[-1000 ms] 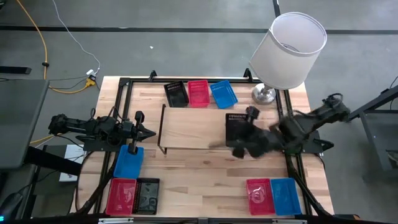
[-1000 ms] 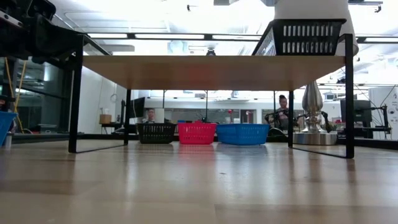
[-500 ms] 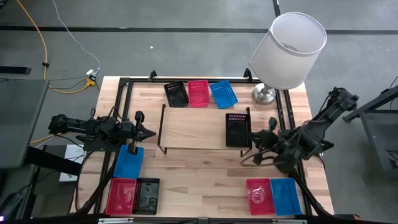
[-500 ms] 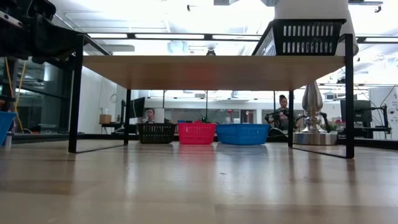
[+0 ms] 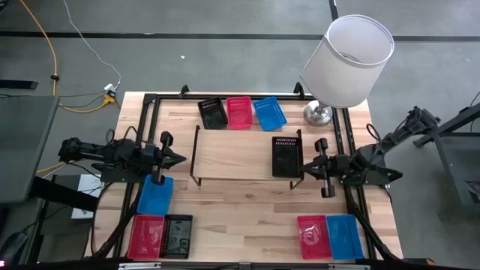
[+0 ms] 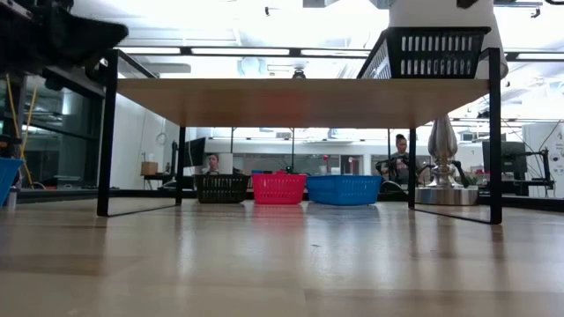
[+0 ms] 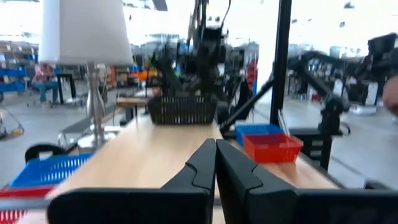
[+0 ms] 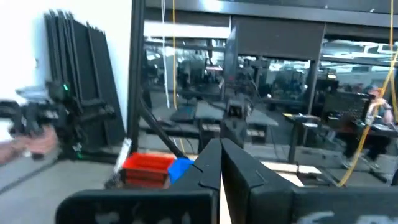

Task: Stack baskets on shelf by color
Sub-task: Stack the top black bin on the black bin on the shelf

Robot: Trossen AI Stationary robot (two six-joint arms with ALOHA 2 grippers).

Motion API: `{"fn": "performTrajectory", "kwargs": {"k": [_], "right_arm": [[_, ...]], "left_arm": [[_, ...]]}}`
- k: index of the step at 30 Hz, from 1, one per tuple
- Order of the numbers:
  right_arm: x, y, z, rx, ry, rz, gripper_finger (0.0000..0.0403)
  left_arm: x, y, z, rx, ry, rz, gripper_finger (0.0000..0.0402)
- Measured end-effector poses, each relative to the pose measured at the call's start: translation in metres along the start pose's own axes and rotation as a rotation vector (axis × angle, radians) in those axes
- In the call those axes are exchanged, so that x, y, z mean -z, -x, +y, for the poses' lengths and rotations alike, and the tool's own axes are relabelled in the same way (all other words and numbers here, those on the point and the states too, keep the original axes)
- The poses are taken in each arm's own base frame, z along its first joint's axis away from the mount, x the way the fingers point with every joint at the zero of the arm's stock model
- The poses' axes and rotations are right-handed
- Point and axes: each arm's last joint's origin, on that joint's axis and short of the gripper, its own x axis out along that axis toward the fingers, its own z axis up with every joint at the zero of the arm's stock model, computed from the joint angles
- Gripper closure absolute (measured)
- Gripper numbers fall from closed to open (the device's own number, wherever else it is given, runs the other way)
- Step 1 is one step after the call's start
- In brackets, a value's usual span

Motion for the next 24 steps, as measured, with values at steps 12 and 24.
{"fn": "performTrajectory", "kwargs": {"k": [12, 24], "right_arm": [[0.016, -0.012, -0.008, 0.068, 0.05, 0.077, 0.0403], [0.033, -0.025, -0.023, 0.181, 0.007, 0.162, 0.0403]], "left_arm": [[-0.04, -0.006, 0.01, -0.362, -0.015, -0.114, 0.0354], [-0.106, -0.091, 0.05, -0.934, -0.042, 0.24, 0.021]]}}
